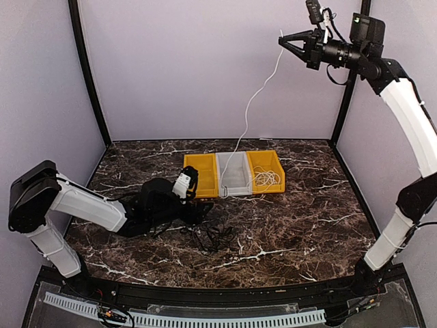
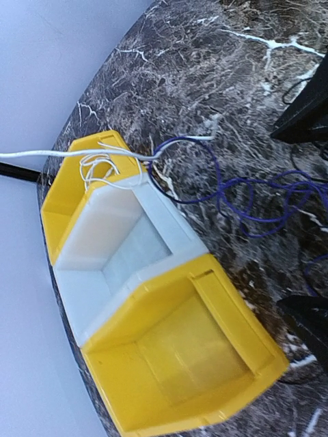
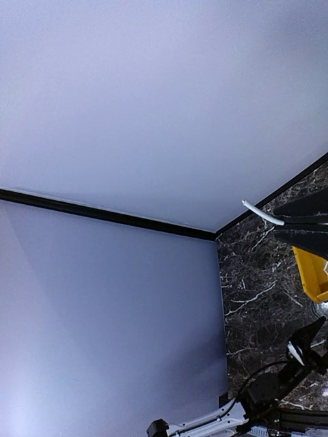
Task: Untangle the cables
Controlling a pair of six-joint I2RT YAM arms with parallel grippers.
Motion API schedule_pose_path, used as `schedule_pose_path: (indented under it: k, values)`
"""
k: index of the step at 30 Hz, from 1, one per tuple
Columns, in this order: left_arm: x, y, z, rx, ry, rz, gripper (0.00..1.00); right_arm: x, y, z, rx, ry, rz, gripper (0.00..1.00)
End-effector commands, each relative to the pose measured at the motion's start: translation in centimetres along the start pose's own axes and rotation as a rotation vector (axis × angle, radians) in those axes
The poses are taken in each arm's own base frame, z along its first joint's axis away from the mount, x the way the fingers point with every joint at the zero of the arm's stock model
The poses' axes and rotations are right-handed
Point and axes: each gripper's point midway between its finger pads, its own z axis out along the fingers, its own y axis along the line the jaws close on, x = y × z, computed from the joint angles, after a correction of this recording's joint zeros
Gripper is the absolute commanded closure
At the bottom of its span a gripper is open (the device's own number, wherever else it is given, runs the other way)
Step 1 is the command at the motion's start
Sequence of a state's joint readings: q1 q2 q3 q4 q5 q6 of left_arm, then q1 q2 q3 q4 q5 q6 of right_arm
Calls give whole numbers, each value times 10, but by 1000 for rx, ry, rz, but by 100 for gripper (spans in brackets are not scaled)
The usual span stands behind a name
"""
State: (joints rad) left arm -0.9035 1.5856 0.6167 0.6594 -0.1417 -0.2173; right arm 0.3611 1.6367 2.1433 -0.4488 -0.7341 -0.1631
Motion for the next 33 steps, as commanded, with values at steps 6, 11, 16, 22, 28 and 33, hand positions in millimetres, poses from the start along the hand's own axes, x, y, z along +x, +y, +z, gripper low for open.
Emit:
schedule_pose_path:
  k: [6,11,16,22,28,33]
  values:
    - [-15,-35,82,93,43,106,34,-66,43,-38,-94,-127,-88,100]
    - [-1,-29,81,75,78,105,69,-80,36,-50,-43,-141,-130,100]
    - [20,-23,67,64,164,118,90,-99,9,-63,87,-169,-182,100]
    - [38,-8,38,12,215,111,95,-97,-32,-63,228,-174,-203,100]
    - [52,-3,12,12,231,69,100,-65,-77,-51,387,-109,-235,100]
    - [42,0,-12,7,168,24,100,-23,-97,-37,429,-22,-243,100]
